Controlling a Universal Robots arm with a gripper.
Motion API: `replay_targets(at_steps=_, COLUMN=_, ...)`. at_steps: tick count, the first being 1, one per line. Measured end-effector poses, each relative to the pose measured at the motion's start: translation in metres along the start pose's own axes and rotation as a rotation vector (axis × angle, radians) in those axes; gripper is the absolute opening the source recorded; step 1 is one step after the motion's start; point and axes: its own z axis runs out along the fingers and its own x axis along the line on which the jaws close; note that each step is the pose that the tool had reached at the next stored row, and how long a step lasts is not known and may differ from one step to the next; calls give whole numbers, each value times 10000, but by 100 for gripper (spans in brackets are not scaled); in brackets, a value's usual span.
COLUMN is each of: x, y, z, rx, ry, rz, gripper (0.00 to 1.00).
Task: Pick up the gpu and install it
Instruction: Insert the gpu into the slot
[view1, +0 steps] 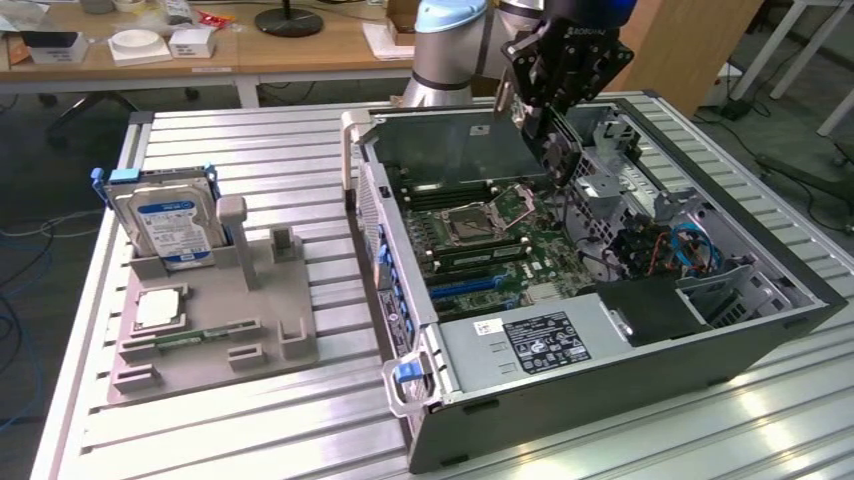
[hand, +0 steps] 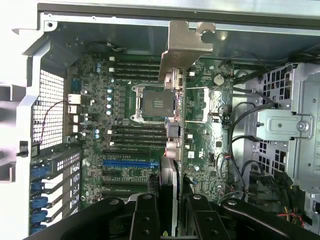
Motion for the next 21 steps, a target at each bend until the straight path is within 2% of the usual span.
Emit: replay_targets(at_steps=21, x=0, y=0, z=3, rx=-28, ry=142, rz=-3484, gripper=27)
